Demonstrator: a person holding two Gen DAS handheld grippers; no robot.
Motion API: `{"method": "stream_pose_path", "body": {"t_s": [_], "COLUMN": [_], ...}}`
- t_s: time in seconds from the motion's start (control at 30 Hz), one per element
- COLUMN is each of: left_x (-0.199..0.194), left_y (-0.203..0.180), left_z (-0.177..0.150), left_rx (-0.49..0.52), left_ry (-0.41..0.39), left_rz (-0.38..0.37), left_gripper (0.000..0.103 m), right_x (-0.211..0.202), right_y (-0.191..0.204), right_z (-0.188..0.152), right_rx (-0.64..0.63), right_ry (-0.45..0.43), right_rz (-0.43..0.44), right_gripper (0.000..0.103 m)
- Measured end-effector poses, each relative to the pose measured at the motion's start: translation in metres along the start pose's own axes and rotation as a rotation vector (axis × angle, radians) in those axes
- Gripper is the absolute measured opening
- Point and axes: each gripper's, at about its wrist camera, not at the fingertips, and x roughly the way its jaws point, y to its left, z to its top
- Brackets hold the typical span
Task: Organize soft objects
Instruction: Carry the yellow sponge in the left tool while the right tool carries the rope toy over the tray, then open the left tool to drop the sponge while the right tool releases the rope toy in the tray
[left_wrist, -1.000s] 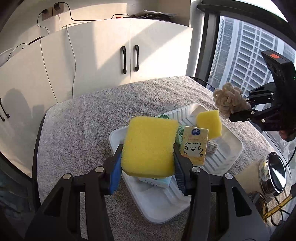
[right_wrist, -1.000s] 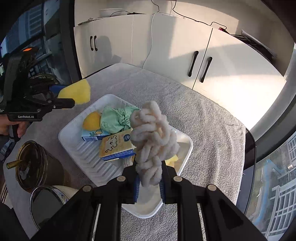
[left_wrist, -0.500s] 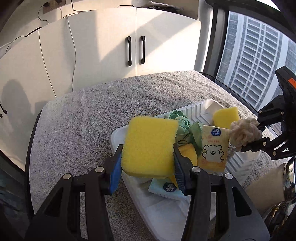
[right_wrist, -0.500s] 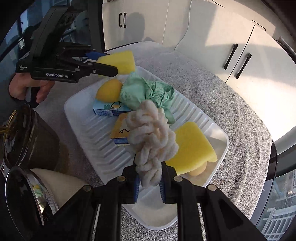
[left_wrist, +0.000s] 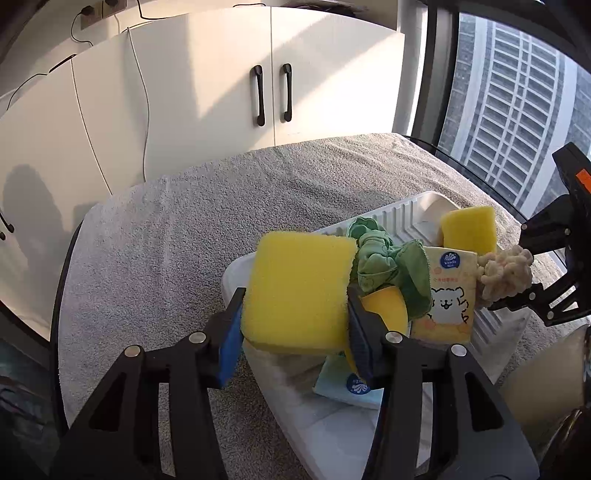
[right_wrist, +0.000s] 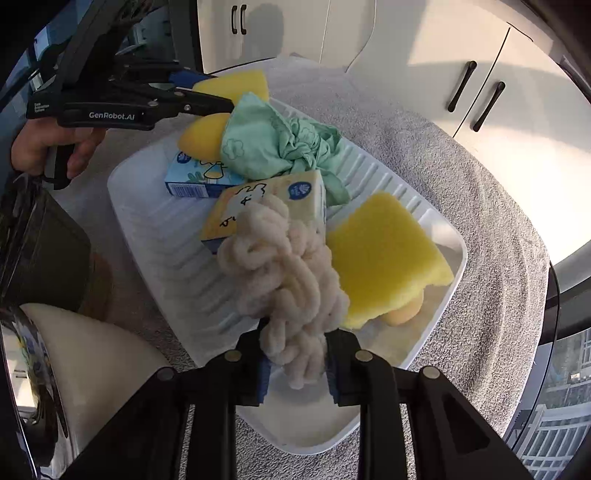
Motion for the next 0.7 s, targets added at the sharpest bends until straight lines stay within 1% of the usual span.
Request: {"method": "stream_pose_path", "body": {"t_s": [0.1,0.17,0.23,0.3,0.33,0.4,0.5,0.6,0.7], "left_x": [0.004,0.006,0.007,0.008,0.009,0.009,0.01,0.009,0.007], "left_y": [0.001,0.002,0.003,0.004,0.004,0.004,0.006,0.007,0.008], "left_z": [-0.002,-0.003,-0.003,-0.003,-0.003,-0.003,-0.005,-0.007,-0.008], "left_rx": [0.002,-0.002,-0.003,-0.008,-0.011,-0.013,-0.019,-0.024,-0.025], "left_ry": [0.015,0.025,0.034,0.044,0.048,0.046,0.051,0.059,0.063], "left_rz": [-0.007,-0.028,-0.03,-0.046,-0.042,-0.034,-0.029,-0.022,-0.02], "left_gripper": [0.048,0.049,0.049,0.051,0.053,0.065,0.077,0.085,0.086], "right_x": [0.001,0.002,0.001,0.0,-0.002,-0.006,-0.009,-0.012,-0.014], "right_y": [-0.002,0.0,0.0,-0.003,-0.003,-0.003,-0.003,-0.003,-0.005], "right_z": [0.0,-0.001,-0.001,0.0,0.0,0.001,0.002,0.001,0.0], "right_rx": [-0.001,0.001,0.011,0.02,0.022,0.025,0.026,0.031,0.04], "right_ry": [0.002,0.003,0.0,-0.01,-0.017,-0.025,-0.031,-0.032,-0.036], "right_rz": [0.0,-0.008,-0.012,-0.009,-0.006,-0.007,-0.01,-0.016,-0.022], "right_gripper": [0.028,0.03,0.037,0.047,0.049,0.055,0.058,0.061,0.064]}}
